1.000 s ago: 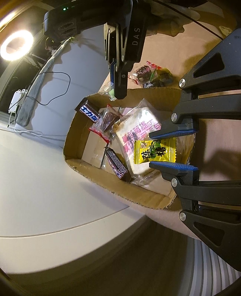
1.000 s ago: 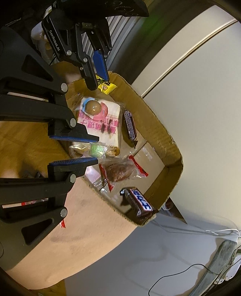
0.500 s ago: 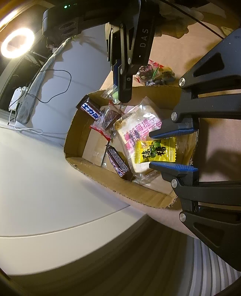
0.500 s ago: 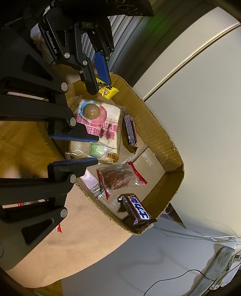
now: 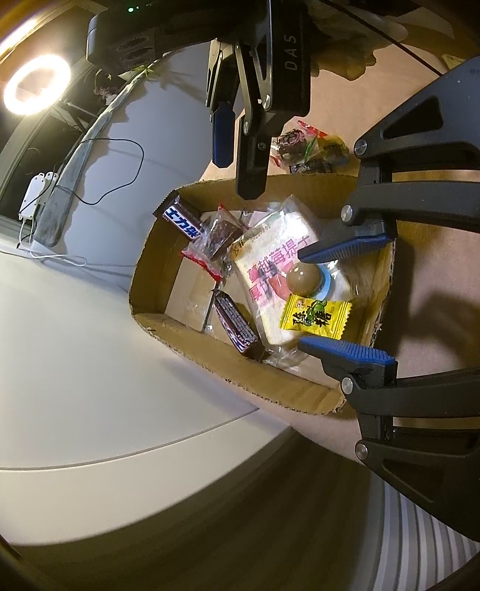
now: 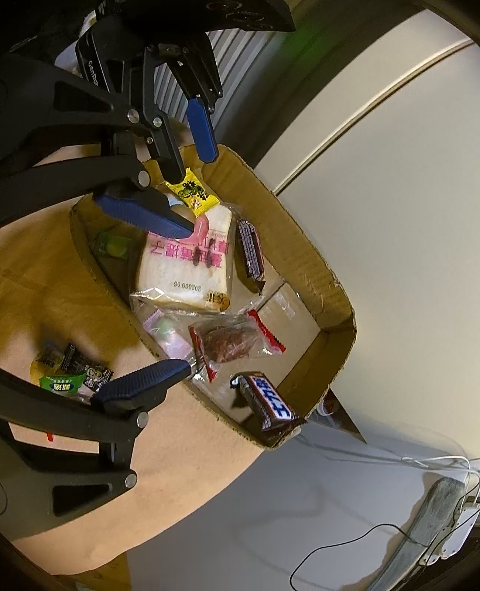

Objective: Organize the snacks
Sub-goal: 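Open both tools to release the candies and move back to the pile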

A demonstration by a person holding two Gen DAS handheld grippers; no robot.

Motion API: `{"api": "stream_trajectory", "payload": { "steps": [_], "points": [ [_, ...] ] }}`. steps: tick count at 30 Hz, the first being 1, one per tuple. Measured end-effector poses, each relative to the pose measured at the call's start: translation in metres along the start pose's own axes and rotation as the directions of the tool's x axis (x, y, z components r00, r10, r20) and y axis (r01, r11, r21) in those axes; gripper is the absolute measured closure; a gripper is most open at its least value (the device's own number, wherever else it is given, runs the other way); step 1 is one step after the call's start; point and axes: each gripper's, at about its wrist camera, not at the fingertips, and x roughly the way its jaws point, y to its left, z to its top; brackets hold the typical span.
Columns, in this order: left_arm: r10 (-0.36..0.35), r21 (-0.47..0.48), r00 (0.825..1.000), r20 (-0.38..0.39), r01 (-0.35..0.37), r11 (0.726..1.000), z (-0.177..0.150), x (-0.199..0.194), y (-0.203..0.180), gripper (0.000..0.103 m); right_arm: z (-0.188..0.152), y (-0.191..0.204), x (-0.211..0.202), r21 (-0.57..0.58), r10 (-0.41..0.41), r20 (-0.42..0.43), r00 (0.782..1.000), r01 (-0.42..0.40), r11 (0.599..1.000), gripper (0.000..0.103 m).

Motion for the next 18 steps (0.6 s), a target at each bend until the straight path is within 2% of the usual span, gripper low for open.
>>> {"api": "stream_trajectory", "payload": {
  "steps": [8,18],
  "points": [
    [-0.021,0.015,1.000,0.008,0.020,1.000,0.001,-0.005,-0.011,0.063,-0.006,-0.017,-0.015,0.022,-0.025,0.006,1.000,0.025,0.999,0.031],
    [-0.087,0.073,0.996,-0.008,0.088,0.993,0.000,0.000,-0.049,0.063,-0.033,-0.068,-0.043,0.124,-0.078,0.005,0.997,0.076,0.989,0.031]
  ]
}}
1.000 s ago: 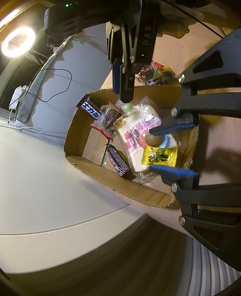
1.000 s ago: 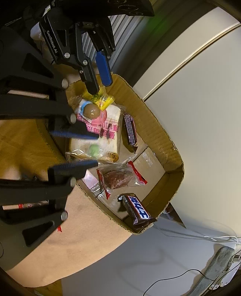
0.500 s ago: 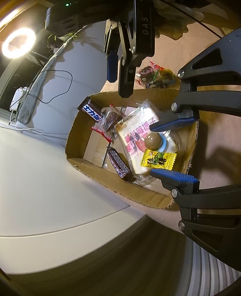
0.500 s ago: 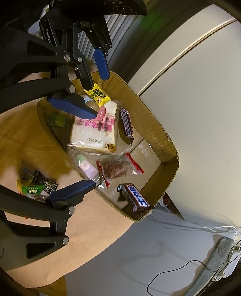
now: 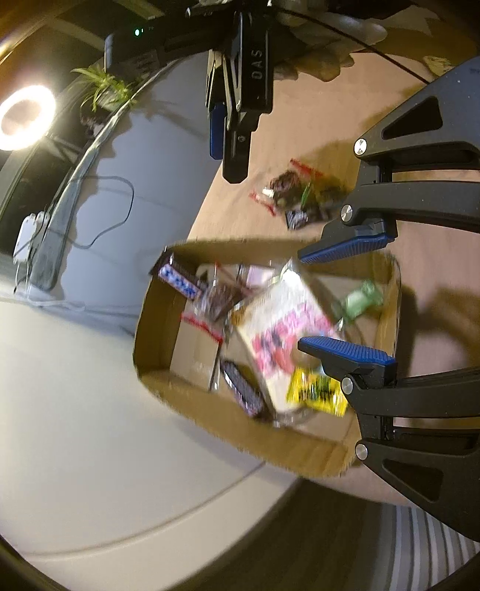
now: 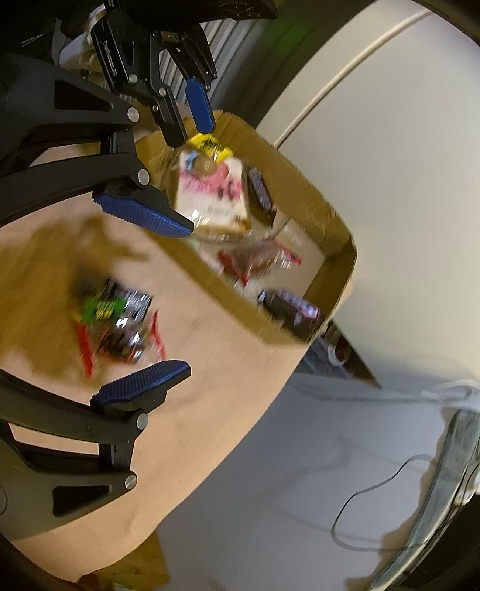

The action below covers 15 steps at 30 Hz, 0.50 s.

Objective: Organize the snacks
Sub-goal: 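Open both tools to release the candies and move back to the pile, then grasp the yellow round candy with the left tool while the right tool grasps the red-wrapped cookie pack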

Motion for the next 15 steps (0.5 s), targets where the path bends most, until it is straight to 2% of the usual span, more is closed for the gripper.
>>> {"api": "stream_trajectory", "payload": {
  "steps": [8,15],
  "points": [
    [-0.073,0.069,0.997,-0.038,0.076,0.995,-0.008,0.008,-0.041,0.063,-0.021,-0.042,-0.006,0.090,-0.019,-0.024,1.000,0.021,0.996,0.031],
    [-0.138,0.131,0.985,-0.106,0.152,0.980,-0.023,0.024,-0.086,0.063,-0.033,-0.057,0.003,0.118,-0.001,-0.061,0.998,0.008,0.993,0.031]
  ]
}}
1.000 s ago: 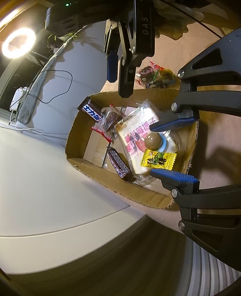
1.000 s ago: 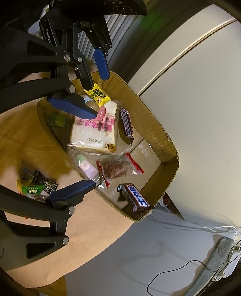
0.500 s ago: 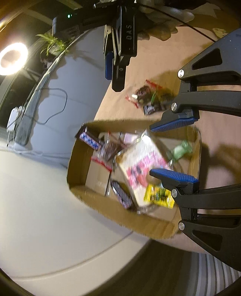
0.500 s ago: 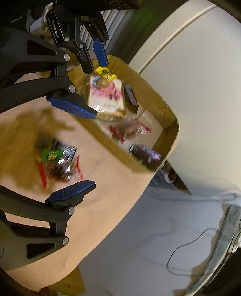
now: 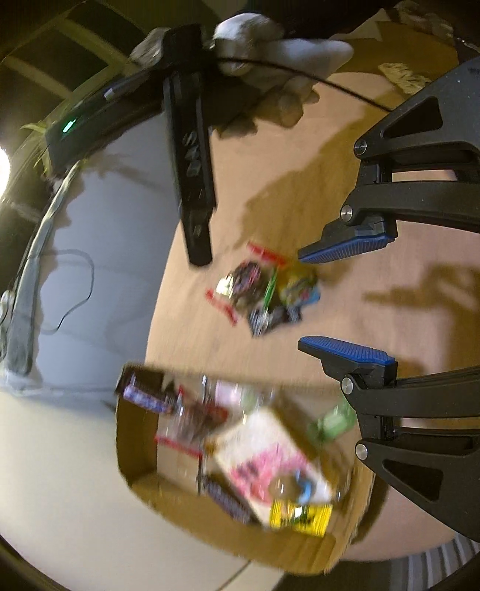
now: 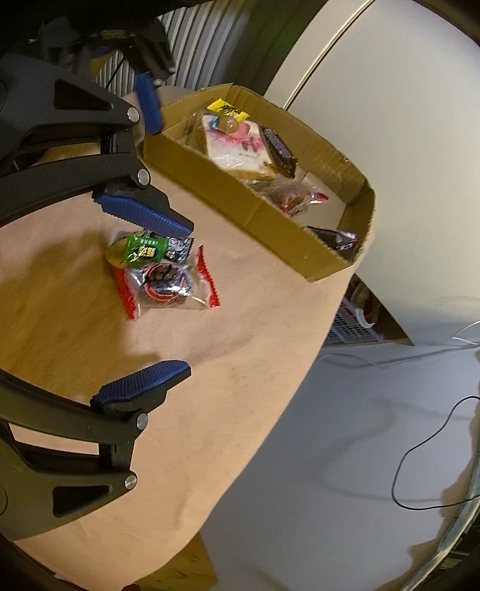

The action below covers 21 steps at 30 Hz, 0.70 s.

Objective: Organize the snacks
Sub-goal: 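Grasp the yellow round candy with the left tool while the right tool grasps the red-wrapped cookie pack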

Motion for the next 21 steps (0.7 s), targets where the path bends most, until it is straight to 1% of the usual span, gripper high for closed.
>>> {"api": "stream_trajectory", "payload": {
  "steps": [4,8,12,18,20,21],
  "points": [
    [-0.020,0.037,0.999,-0.041,0.021,0.999,-0.002,0.018,-0.020,0.063,-0.004,-0.003,0.010,0.012,0.020,-0.024,1.000,-0.020,1.000,0.031],
    [-0.010,0.057,0.997,-0.070,0.014,0.998,0.000,0.037,-0.032,0.063,-0.007,-0.005,0.019,0.027,0.042,-0.042,0.998,-0.040,0.999,0.031],
    [0.010,0.042,0.996,-0.092,-0.007,0.999,0.003,0.056,-0.033,0.063,-0.008,-0.008,0.027,0.044,0.056,-0.059,0.997,-0.054,0.998,0.031],
    [0.031,0.012,0.994,-0.102,-0.030,0.999,0.009,0.071,-0.027,0.063,-0.006,-0.014,0.038,0.080,0.085,-0.072,0.994,-0.079,0.994,0.031],
    [0.041,0.018,0.994,-0.105,-0.039,0.999,0.011,0.075,-0.027,0.060,-0.005,-0.014,0.041,0.086,0.091,-0.075,0.993,-0.085,0.993,0.032],
    [0.046,0.020,0.993,-0.107,-0.044,0.999,0.011,0.078,-0.027,0.060,-0.004,-0.015,0.043,0.090,0.096,-0.076,0.993,-0.089,0.992,0.033]
  ]
}}
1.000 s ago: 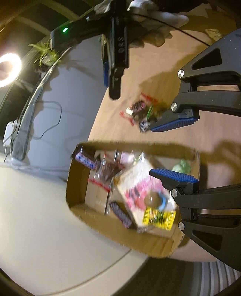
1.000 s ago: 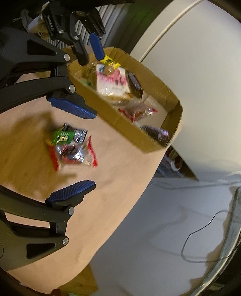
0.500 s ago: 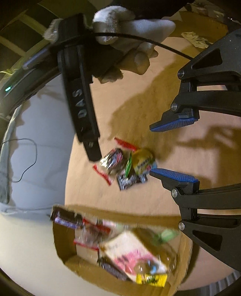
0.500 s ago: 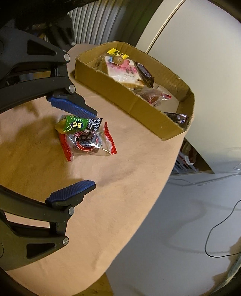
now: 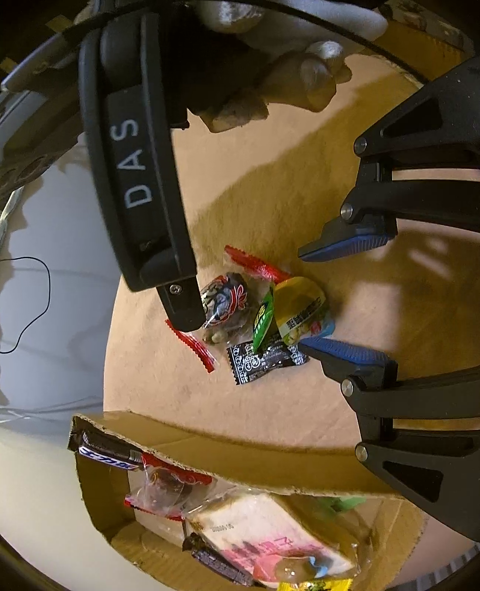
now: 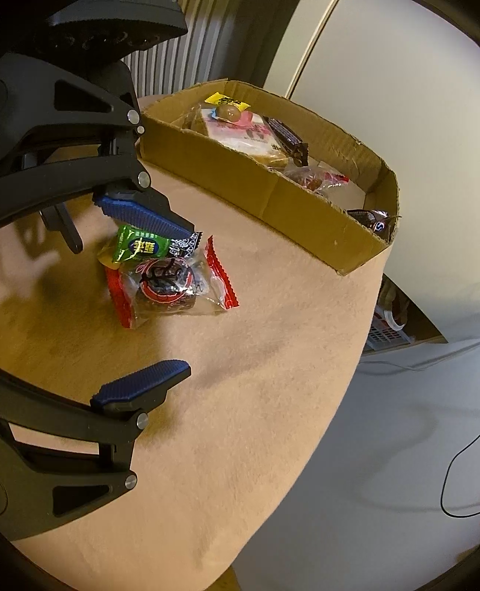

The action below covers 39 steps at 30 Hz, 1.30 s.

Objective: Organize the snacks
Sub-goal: 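Grasp the yellow round candy with the left tool while the right tool grasps the red-wrapped cookie pack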

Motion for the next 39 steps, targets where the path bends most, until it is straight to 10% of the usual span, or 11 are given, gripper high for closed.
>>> {"api": "stream_trajectory", "payload": {
  "steps": [19,39],
  "points": [
    [-0.014,-0.008,1.000,-0.010,0.013,1.000,0.002,0.037,-0.005,0.070,0.010,0.003,0.021,0.022,0.046,-0.031,0.998,-0.045,0.999,0.071],
    [-0.104,-0.035,0.994,0.028,0.104,0.994,-0.029,-0.001,0.008,0.077,-0.013,-0.024,-0.007,0.092,0.093,0.035,0.995,-0.096,0.991,0.076]
  ]
}}
